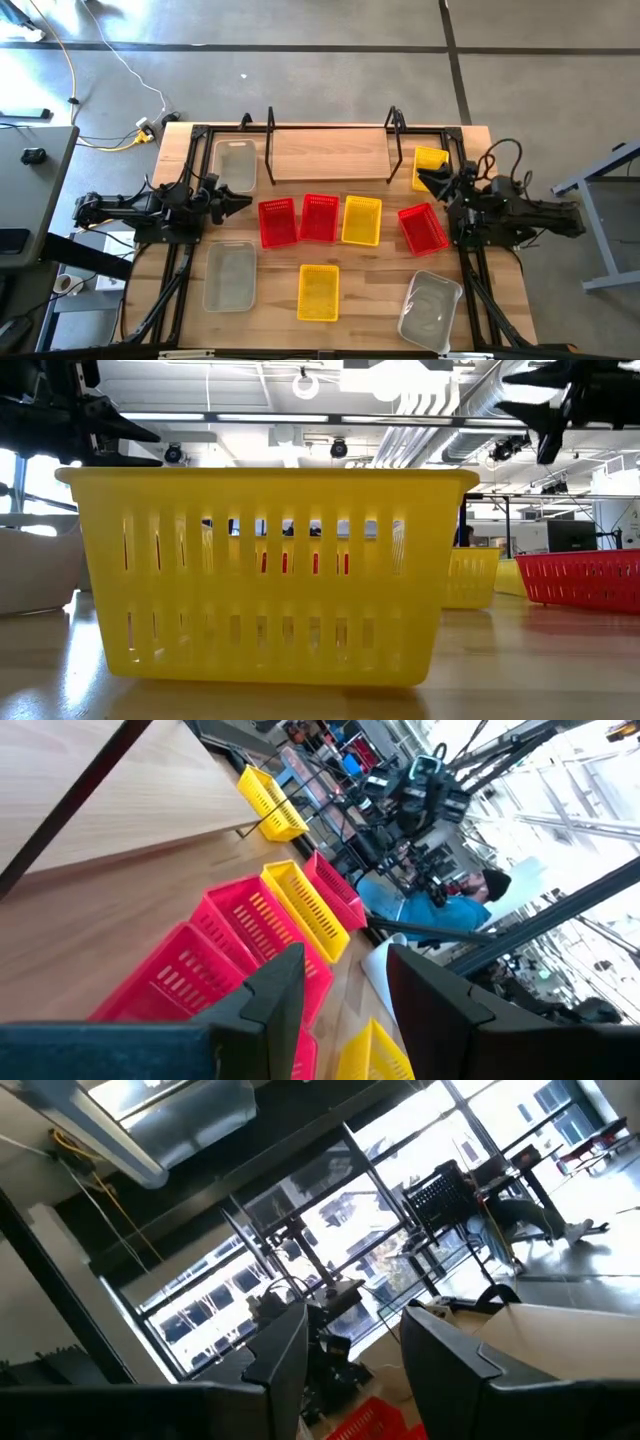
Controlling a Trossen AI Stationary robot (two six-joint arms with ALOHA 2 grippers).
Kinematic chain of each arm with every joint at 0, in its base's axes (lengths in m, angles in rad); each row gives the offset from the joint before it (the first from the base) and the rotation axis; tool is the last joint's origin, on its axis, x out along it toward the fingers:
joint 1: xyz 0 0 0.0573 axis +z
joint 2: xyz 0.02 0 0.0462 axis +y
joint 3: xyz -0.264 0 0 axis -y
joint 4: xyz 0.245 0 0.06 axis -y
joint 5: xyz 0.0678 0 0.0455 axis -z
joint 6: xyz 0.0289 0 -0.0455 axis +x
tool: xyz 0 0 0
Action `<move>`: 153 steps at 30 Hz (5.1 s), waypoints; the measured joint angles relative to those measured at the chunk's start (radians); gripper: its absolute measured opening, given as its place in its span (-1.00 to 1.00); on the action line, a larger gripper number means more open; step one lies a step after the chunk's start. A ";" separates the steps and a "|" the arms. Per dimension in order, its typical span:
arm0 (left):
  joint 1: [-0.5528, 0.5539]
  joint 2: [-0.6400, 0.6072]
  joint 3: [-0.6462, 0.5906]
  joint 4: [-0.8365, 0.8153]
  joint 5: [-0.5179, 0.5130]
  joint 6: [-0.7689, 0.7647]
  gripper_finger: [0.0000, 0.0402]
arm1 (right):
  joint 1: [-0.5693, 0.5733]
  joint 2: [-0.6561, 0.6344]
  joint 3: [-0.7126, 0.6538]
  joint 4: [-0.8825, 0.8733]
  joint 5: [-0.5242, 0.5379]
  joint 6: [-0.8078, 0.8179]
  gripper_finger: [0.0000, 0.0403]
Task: Stack baskets on shelf by color
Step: Put the middle yellow bin on the shelf
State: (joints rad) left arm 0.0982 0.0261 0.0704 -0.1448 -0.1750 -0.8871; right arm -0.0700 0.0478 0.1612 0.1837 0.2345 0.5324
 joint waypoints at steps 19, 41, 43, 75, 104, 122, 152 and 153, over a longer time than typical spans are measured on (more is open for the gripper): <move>0.000 0.000 0.000 0.002 -0.001 0.045 -0.34 | 0.078 0.666 0.542 -0.528 -0.159 -0.023 -0.28; 0.000 0.000 0.000 0.002 -0.001 0.045 -0.34 | 0.283 1.172 0.707 -0.569 -0.183 -0.141 -0.28; 0.000 0.000 0.000 0.002 -0.001 0.045 -0.34 | 0.285 1.213 0.708 -0.568 -0.184 -0.141 -0.28; 0.000 0.000 0.000 0.001 0.000 0.045 -0.34 | 0.287 1.581 0.708 -0.549 -0.255 -0.040 -0.80; 0.000 0.000 0.000 0.002 0.005 0.053 -0.34 | 0.322 1.267 0.708 -0.373 -0.076 0.021 -1.00; -0.001 0.000 0.000 0.001 0.017 0.052 -0.34 | 0.076 1.134 0.708 -0.390 0.028 -0.761 -1.00; -0.001 0.000 0.000 0.001 0.007 0.052 -0.34 | -0.290 1.346 0.707 -0.610 -0.181 -0.985 -1.00; -0.001 0.000 0.000 0.001 0.007 0.052 -0.34 | -0.290 1.358 0.707 -0.610 -0.174 -0.985 -1.00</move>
State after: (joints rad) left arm 0.0973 0.0259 0.0704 -0.1440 -0.1680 -0.8352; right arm -0.3603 1.4054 0.8684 -0.4266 0.0607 -0.4521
